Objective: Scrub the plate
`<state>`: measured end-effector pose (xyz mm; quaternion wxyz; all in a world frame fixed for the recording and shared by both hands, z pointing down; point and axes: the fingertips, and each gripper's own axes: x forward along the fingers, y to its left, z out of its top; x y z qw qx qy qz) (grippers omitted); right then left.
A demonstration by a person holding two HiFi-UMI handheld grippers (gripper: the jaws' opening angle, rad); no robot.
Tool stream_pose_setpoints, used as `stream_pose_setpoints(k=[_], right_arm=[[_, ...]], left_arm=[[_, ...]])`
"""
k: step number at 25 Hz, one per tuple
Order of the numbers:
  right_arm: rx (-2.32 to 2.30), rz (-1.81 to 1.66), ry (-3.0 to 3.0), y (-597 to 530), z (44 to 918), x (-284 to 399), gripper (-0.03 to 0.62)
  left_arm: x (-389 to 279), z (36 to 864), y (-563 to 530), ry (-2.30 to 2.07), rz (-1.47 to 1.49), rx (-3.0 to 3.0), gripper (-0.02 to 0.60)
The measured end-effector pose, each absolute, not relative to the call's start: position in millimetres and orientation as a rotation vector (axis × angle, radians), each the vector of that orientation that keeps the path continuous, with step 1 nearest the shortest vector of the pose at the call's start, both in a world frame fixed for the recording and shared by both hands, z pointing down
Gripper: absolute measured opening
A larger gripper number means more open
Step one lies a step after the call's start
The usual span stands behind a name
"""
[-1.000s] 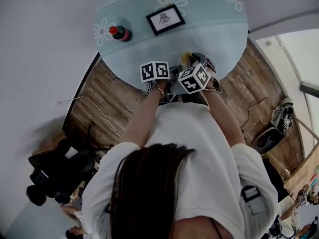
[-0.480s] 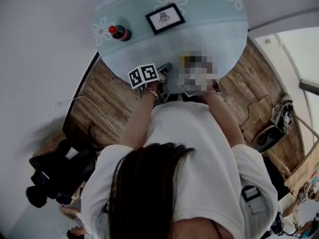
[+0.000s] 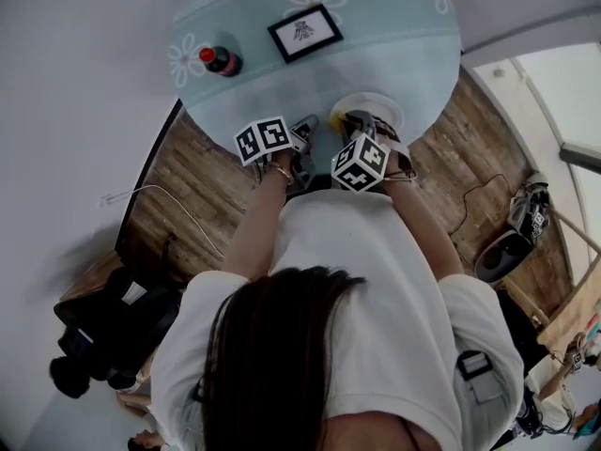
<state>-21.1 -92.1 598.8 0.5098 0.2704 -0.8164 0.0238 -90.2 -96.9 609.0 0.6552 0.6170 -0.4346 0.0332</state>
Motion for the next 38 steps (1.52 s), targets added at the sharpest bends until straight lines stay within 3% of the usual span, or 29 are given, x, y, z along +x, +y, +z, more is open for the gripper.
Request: stream_pose_setpoints(k=[9,38], right_arm=[[0.527,0.032,-1.914,-69,599,-13,0.054],[0.959,0.361,-1.817,-88,601,117,0.055]], left_arm=[[-82,607,-95,-0.976,0.086,1.407,0.034],[-60,608,-92,-0.994,0.140,1.416,0.032]])
